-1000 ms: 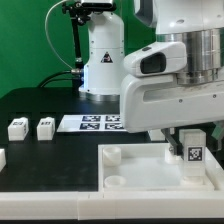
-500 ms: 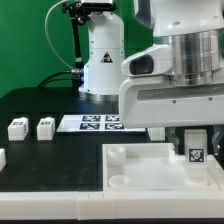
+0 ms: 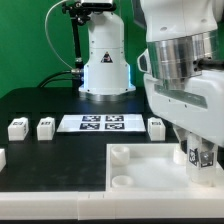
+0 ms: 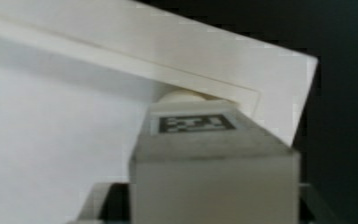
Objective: Assemble one leg
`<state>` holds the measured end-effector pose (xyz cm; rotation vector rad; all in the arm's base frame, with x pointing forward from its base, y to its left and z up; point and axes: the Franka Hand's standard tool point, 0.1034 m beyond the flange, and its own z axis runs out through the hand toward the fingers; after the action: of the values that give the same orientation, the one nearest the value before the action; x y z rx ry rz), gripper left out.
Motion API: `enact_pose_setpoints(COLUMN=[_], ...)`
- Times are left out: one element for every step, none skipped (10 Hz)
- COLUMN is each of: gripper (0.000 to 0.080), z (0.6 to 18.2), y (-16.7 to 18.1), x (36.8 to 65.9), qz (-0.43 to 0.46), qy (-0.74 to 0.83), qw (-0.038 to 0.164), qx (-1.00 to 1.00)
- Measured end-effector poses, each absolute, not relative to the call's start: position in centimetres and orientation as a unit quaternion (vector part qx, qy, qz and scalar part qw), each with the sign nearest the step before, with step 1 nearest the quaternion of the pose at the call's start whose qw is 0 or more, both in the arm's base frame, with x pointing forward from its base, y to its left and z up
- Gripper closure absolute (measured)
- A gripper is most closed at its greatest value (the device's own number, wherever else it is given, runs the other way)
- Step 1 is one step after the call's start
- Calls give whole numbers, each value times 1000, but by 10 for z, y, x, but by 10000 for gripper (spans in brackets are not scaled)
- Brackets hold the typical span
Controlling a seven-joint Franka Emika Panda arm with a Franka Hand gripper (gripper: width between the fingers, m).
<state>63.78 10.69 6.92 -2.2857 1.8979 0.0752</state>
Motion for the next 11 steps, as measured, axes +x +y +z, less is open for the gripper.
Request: enact_pose_setpoints(gripper=[506,506,436,436,248,170,156,156,151,151,150], z=[69,69,69,71,73,75,74,74,74,71,68], y=[108,108,110,120,134,142,141,140,139,126,108], x=[638,638,637,638,637,636,636,636,636,636,637], qz=[26,25,22,11,0,-11,-13,-17,-19,-27,-35], qy=[640,632,606,549,452,349,313,260,228,123,52], qw=[83,84,84,82,75,68,68,67,66,54,49], qx=[-763,-770,-791,-832,-889,-935,-947,-963,-971,-991,-997])
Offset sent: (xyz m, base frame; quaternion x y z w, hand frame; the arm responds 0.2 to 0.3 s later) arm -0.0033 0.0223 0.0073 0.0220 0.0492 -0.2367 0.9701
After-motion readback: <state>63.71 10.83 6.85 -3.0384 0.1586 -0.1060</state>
